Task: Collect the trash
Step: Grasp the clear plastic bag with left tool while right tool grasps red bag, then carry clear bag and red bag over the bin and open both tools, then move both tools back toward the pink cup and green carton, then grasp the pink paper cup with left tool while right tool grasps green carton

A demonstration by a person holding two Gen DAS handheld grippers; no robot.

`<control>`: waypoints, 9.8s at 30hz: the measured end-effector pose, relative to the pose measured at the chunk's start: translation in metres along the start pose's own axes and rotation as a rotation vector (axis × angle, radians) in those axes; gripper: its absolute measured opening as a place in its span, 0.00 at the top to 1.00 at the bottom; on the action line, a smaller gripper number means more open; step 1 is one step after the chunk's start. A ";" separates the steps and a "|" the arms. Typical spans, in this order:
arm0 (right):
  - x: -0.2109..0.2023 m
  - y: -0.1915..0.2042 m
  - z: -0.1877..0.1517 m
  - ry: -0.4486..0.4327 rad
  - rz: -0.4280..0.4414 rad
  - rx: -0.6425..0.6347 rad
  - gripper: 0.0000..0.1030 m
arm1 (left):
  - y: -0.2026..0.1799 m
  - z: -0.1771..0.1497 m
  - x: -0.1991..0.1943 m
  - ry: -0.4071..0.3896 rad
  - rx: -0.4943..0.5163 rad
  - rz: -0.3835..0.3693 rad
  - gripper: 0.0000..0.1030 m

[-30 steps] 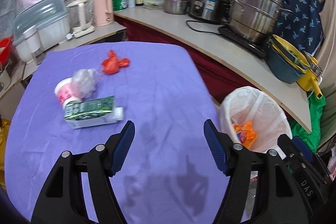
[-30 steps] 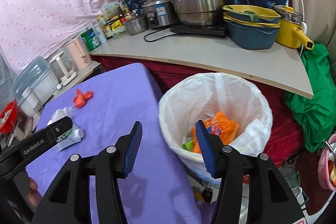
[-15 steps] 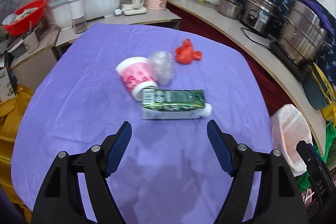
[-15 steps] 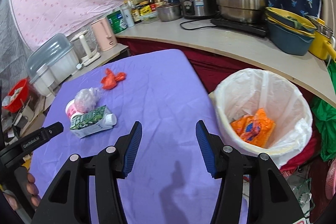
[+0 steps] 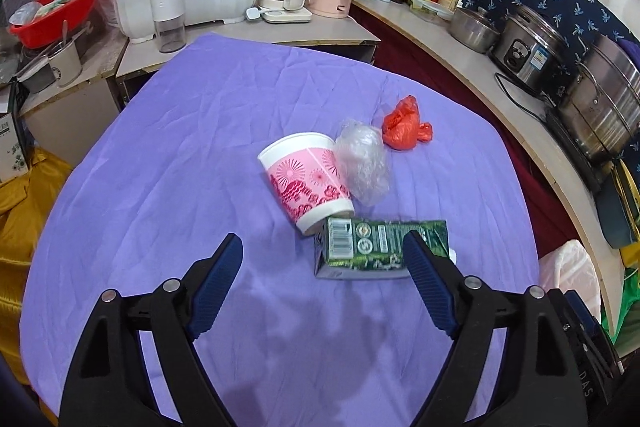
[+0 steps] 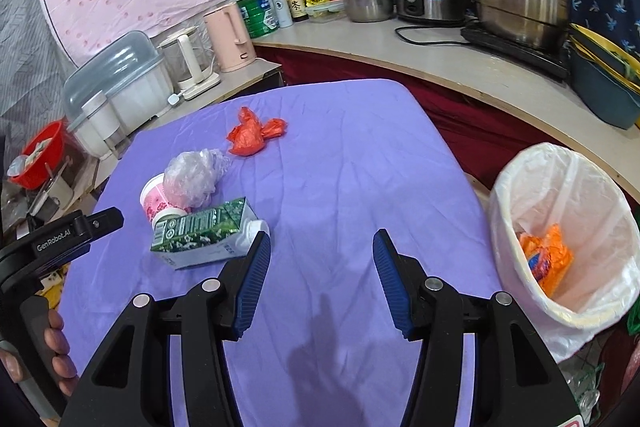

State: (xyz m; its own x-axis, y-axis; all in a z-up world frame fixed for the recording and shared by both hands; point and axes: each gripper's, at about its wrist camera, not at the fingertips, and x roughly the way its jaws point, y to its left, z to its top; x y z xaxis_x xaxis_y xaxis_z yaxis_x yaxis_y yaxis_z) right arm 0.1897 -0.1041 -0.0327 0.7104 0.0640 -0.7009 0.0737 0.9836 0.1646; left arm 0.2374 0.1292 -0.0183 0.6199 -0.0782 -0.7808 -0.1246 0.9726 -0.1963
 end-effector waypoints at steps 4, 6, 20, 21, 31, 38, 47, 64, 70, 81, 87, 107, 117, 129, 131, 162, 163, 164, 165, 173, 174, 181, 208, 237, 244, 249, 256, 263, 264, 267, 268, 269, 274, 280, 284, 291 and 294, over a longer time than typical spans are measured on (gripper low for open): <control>0.022 0.005 0.020 0.005 0.019 -0.003 0.49 | -0.009 0.016 0.024 0.012 0.019 -0.002 0.24; 0.036 0.007 0.032 0.008 0.027 -0.004 0.49 | -0.014 0.023 0.037 0.021 0.024 -0.004 0.24; 0.162 0.039 0.096 0.085 0.107 -0.017 0.49 | -0.033 0.062 0.117 0.116 0.084 -0.071 0.79; 0.170 0.043 0.100 0.090 0.117 -0.020 0.49 | -0.034 0.063 0.117 0.106 0.092 -0.069 0.81; 0.222 0.074 0.120 0.148 0.147 -0.076 0.49 | -0.026 0.078 0.116 0.062 0.094 -0.076 0.86; 0.241 0.089 0.123 0.209 0.181 -0.133 0.78 | -0.015 0.082 0.124 0.069 0.069 -0.065 0.86; 0.196 0.093 0.115 0.148 0.162 -0.172 0.99 | -0.015 0.080 0.096 0.038 0.060 -0.065 0.87; 0.001 0.004 0.076 -0.043 0.134 -0.021 0.99 | -0.068 0.035 -0.036 -0.071 0.143 -0.152 0.87; -0.047 -0.044 0.051 -0.077 0.097 0.041 0.99 | -0.101 0.005 -0.067 -0.079 0.199 -0.189 0.87; -0.104 -0.125 0.005 -0.114 0.020 0.153 0.99 | -0.168 -0.051 -0.092 -0.050 0.315 -0.248 0.87; -0.123 -0.172 -0.016 -0.125 -0.029 0.224 0.99 | -0.205 -0.074 -0.098 -0.034 0.372 -0.281 0.87; -0.142 -0.262 -0.049 -0.131 -0.118 0.338 0.99 | -0.295 -0.125 -0.093 0.009 0.509 -0.329 0.87; -0.134 -0.284 -0.052 -0.119 -0.125 0.368 0.99 | -0.329 -0.135 -0.081 0.025 0.545 -0.346 0.86; -0.110 -0.299 -0.046 -0.094 -0.119 0.380 0.99 | -0.355 -0.140 -0.055 0.057 0.558 -0.348 0.86; -0.105 -0.301 -0.045 -0.089 -0.118 0.382 0.99 | -0.358 -0.140 -0.051 0.062 0.557 -0.346 0.86; -0.096 -0.294 -0.026 -0.121 -0.126 0.376 0.71 | -0.352 -0.133 -0.030 0.063 0.508 -0.302 0.48; -0.097 -0.292 -0.026 -0.123 -0.125 0.373 0.70 | -0.350 -0.131 -0.031 0.061 0.503 -0.303 0.48; -0.098 -0.290 -0.025 -0.125 -0.126 0.371 0.70 | -0.347 -0.130 -0.032 0.059 0.500 -0.304 0.48; -0.099 -0.287 -0.026 -0.127 -0.127 0.369 0.70 | -0.344 -0.129 -0.033 0.057 0.495 -0.304 0.48; -0.110 -0.264 -0.022 -0.151 -0.123 0.347 0.59 | -0.317 -0.114 -0.045 0.033 0.445 -0.295 0.44; -0.111 -0.261 -0.022 -0.152 -0.121 0.343 0.59 | -0.312 -0.111 -0.047 0.030 0.438 -0.294 0.44; -0.115 -0.229 -0.019 -0.157 -0.099 0.307 0.57 | -0.276 -0.098 -0.056 0.009 0.387 -0.279 0.41; -0.061 -0.062 -0.022 -0.051 0.063 0.126 0.51 | -0.066 -0.046 -0.042 0.002 0.079 -0.087 0.33; 0.093 0.055 0.028 0.103 0.177 -0.006 0.51 | 0.033 0.032 0.107 0.210 -0.180 -0.037 0.25; 0.118 0.079 0.030 0.151 0.209 -0.057 0.51 | 0.036 0.028 0.108 0.219 -0.152 -0.059 0.42; 0.109 0.078 0.016 0.178 0.235 -0.069 0.51 | 0.039 0.024 0.095 0.201 -0.122 -0.045 0.42; 0.074 0.069 -0.016 0.224 0.229 -0.101 0.51 | 0.044 0.007 0.069 0.183 -0.094 -0.029 0.43; 0.060 0.062 -0.064 0.294 0.227 -0.095 0.51 | 0.044 -0.020 0.045 0.182 -0.071 -0.033 0.43; 0.058 0.061 -0.068 0.292 0.230 -0.089 0.51 | 0.044 -0.023 0.043 0.183 -0.070 -0.033 0.43; 0.050 0.059 -0.072 0.269 0.238 -0.060 0.49 | 0.043 -0.030 0.036 0.180 -0.066 -0.036 0.43; 0.048 0.058 -0.072 0.260 0.240 -0.047 0.48 | 0.043 -0.033 0.033 0.184 -0.068 -0.041 0.43; 0.046 0.058 -0.071 0.252 0.244 -0.033 0.47 | 0.042 -0.036 0.032 0.189 -0.068 -0.045 0.43; 0.037 0.057 -0.071 0.228 0.251 0.001 0.45 | 0.038 -0.059 0.029 0.249 -0.058 -0.093 0.43; 0.033 0.050 -0.067 0.211 0.220 0.034 0.45 | 0.037 -0.076 0.028 0.283 -0.056 -0.107 0.43; 0.037 0.057 -0.063 0.213 0.220 0.040 0.45 | 0.043 -0.079 0.025 0.283 -0.061 -0.100 0.43; 0.052 0.079 -0.060 0.220 0.195 0.015 0.43 | 0.062 -0.079 0.023 0.273 -0.090 -0.060 0.43; 0.060 0.086 -0.063 0.229 0.170 0.005 0.40 | 0.069 -0.079 0.024 0.275 -0.104 -0.057 0.43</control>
State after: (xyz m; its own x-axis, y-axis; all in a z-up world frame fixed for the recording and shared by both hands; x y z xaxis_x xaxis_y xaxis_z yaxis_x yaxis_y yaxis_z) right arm 0.1945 -0.0048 -0.1037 0.5366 0.2652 -0.8010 -0.0289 0.9545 0.2967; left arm 0.1828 0.1768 -0.0976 0.3967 -0.2026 -0.8953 -0.1827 0.9384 -0.2933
